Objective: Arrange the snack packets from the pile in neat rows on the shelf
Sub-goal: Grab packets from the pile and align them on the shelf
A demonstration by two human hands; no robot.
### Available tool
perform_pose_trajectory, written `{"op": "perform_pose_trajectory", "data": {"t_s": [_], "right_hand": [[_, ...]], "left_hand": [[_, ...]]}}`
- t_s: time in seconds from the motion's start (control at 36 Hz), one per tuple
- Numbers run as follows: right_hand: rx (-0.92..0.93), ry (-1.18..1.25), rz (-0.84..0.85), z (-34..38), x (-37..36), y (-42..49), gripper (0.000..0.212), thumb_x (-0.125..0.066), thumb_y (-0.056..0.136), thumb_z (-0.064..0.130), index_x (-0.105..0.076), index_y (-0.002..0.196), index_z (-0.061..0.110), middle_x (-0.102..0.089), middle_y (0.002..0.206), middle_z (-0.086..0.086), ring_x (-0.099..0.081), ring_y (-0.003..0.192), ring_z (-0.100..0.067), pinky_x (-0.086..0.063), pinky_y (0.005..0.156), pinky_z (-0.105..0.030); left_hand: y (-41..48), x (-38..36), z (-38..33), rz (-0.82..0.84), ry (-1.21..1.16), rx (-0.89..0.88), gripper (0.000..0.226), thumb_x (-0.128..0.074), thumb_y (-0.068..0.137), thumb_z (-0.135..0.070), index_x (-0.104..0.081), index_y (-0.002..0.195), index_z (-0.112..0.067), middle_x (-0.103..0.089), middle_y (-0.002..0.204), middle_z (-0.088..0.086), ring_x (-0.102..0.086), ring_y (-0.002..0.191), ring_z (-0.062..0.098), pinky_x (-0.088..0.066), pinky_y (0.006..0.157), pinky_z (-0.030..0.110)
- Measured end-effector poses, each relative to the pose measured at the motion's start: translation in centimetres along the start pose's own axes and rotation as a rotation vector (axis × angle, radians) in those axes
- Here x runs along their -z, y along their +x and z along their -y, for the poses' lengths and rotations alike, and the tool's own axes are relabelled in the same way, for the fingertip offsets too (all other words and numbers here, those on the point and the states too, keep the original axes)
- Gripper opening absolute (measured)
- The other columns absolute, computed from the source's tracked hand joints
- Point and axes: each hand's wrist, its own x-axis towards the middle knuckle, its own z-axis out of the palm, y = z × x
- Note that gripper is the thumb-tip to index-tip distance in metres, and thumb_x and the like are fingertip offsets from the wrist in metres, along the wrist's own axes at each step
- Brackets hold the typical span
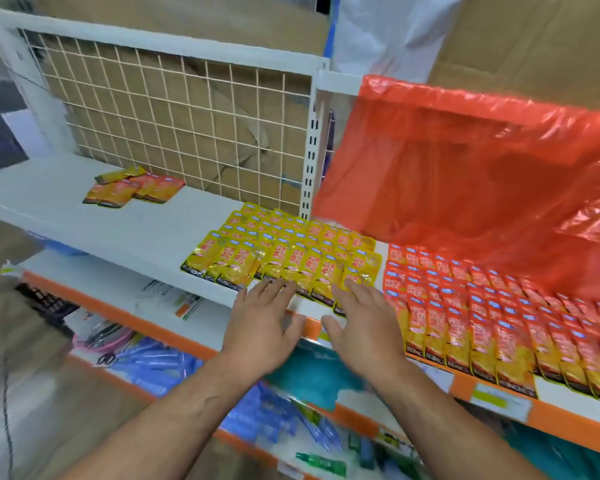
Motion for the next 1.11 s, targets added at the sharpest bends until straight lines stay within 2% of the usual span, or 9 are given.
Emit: {"op": "perform_pose_trajectory", "data": {"t_s": [0.06, 0.14, 0.33, 0.44, 0.53, 0.67, 0.83, 0.94, 1.11], "right_hand": [[0.029, 0.009, -0.009, 3.5, -1.0, 0.7, 0.055, -0.052, 0.079, 0.052, -0.068, 0.122, 0.02, -0.064, 0.127, -0.008, -0.059, 0.116, -0.034, -0.05, 0.095, -0.048], [0.065, 0.022, -0.02, 8.8, -2.6, 2.1, 0.051, -0.062, 0.075, 0.046, -0.071, 0.118, 0.019, -0.067, 0.123, -0.009, -0.062, 0.111, -0.034, -0.051, 0.093, -0.045], [0.149, 0.02, 0.038, 18.9, -6.2, 5.9, 0.055, -0.059, 0.076, 0.047, -0.068, 0.123, 0.021, -0.064, 0.129, -0.009, -0.059, 0.115, -0.035, -0.048, 0.098, -0.045], [0.193, 0.061, 0.045, 23.2, -8.0, 9.0, 0.053, -0.06, 0.074, 0.047, -0.07, 0.118, 0.02, -0.066, 0.125, -0.008, -0.061, 0.112, -0.035, -0.049, 0.096, -0.045], [0.219, 0.092, 0.073, 25.5, -9.2, 11.5, 0.053, -0.06, 0.076, 0.046, -0.069, 0.122, 0.02, -0.064, 0.129, -0.008, -0.059, 0.117, -0.032, -0.044, 0.102, -0.042], [0.282, 0.095, 0.102, 28.3, -12.3, 16.3, 0.061, -0.043, 0.08, 0.054, -0.068, 0.124, 0.019, -0.063, 0.132, -0.009, -0.059, 0.117, -0.033, -0.046, 0.103, -0.043], [0.274, 0.113, 0.278, 31.5, -15.3, 23.6, 0.055, -0.049, 0.095, 0.048, -0.041, 0.148, 0.032, -0.031, 0.158, 0.007, -0.027, 0.143, -0.02, -0.029, 0.113, -0.033], [0.286, 0.169, 0.333, 33.7, -17.0, 27.5, 0.054, -0.049, 0.096, 0.047, -0.042, 0.147, 0.033, -0.033, 0.157, 0.008, -0.029, 0.141, -0.018, -0.029, 0.114, -0.032], [0.306, 0.187, 0.364, 36.5, -19.5, 32.0, 0.052, -0.051, 0.095, 0.045, -0.048, 0.144, 0.027, -0.043, 0.15, 0.006, -0.038, 0.135, -0.021, -0.035, 0.11, -0.033]], "left_hand": [[-0.3, 1.5, 3.2, -0.032, -0.012, -0.003, 0.055, -0.049, 0.083, -0.05, -0.066, 0.124, -0.018, -0.066, 0.124, 0.006, -0.06, 0.113, 0.029, -0.048, 0.095, 0.048], [-0.6, 3.6, 8.6, -0.036, -0.007, 0.048, 0.055, -0.047, 0.082, -0.052, -0.068, 0.118, -0.016, -0.068, 0.117, 0.005, -0.061, 0.108, 0.03, -0.05, 0.091, 0.049], [-1.7, 7.7, 19.2, 0.012, 0.006, 0.156, 0.066, -0.039, 0.08, -0.057, -0.062, 0.129, -0.019, -0.061, 0.131, 0.007, -0.055, 0.12, 0.032, -0.044, 0.099, 0.053], [-0.7, 9.7, 23.7, 0.083, 0.034, 0.248, 0.083, -0.017, 0.077, -0.066, -0.04, 0.148, -0.03, -0.035, 0.156, -0.002, -0.028, 0.144, 0.023, -0.021, 0.117, 0.046], [0.4, 10.1, 26.7, 0.114, 0.04, 0.299, 0.079, -0.02, 0.08, -0.067, -0.029, 0.152, -0.034, -0.024, 0.16, -0.006, -0.018, 0.147, 0.019, -0.014, 0.119, 0.044], [2.7, 9.5, 31.3, 0.115, 0.086, 0.348, 0.086, -0.012, 0.074, -0.07, -0.031, 0.15, -0.035, -0.028, 0.158, -0.008, -0.021, 0.146, 0.018, -0.012, 0.12, 0.045], [6.5, 8.8, 36.6, 0.135, 0.108, 0.384, 0.079, -0.019, 0.078, -0.068, -0.034, 0.149, -0.035, -0.033, 0.156, -0.009, -0.026, 0.144, 0.017, -0.014, 0.119, 0.044], [9.0, 8.9, 40.0, 0.058, 0.11, 0.427, 0.072, -0.032, 0.08, -0.065, -0.049, 0.141, -0.03, -0.048, 0.147, -0.005, -0.041, 0.136, 0.02, -0.026, 0.115, 0.046], [12.2, 8.8, 44.2, 0.091, 0.116, 0.47, 0.07, -0.034, 0.084, -0.065, -0.044, 0.144, -0.031, -0.044, 0.149, -0.007, -0.036, 0.138, 0.017, -0.021, 0.116, 0.042]]}}
